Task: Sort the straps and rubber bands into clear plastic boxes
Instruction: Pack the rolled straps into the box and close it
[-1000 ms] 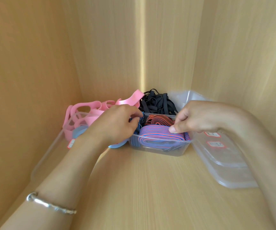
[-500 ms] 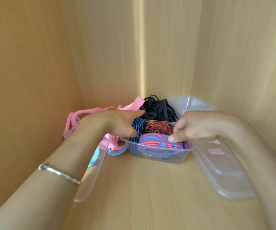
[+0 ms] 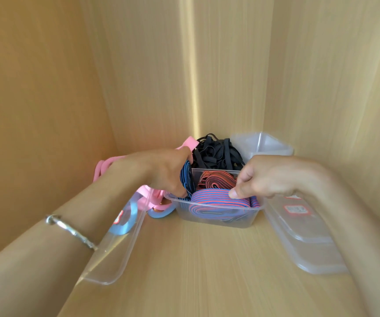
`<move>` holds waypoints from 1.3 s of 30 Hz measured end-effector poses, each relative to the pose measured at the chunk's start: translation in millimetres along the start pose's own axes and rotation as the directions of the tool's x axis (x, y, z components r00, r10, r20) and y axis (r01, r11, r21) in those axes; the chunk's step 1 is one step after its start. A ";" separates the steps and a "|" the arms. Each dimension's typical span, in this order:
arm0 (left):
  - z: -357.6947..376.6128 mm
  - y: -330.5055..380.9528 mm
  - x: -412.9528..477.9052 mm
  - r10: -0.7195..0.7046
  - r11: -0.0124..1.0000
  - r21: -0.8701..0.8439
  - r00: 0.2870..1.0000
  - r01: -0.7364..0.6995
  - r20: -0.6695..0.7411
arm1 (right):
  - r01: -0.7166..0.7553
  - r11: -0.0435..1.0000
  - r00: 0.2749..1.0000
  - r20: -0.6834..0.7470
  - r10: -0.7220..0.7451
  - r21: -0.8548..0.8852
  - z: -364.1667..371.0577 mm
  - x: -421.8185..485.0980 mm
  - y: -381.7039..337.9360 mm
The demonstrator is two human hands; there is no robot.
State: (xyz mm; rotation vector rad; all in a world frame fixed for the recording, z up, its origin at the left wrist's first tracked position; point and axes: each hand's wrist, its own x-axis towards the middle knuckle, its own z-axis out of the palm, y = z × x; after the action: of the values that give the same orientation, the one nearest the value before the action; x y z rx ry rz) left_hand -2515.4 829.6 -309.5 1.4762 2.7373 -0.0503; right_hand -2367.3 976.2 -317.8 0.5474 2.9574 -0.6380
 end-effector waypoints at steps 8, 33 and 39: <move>18.2 2.4 -18.5 0.125 0.982 0.172 0.937 -0.071 -0.326 | 0.019 0.998 1.000 -0.002 -0.019 0.064 1.6 1.0 1.6; -1.9 5.8 -15.9 0.070 0.996 -0.061 0.996 -0.066 0.061 | 0.013 0.989 1.000 -0.029 -0.009 0.149 3.6 11.7 4.4; 3.4 6.9 -13.1 0.060 0.998 -0.024 0.997 -0.059 0.052 | -0.007 0.993 1.000 -0.007 0.008 0.117 4.1 14.7 0.6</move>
State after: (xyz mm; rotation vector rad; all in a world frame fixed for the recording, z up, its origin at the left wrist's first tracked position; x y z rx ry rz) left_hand -2502.4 822.3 -312.5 1.5276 2.6425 -0.0560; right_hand -2380.8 979.9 -323.8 0.5706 2.9378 -0.8141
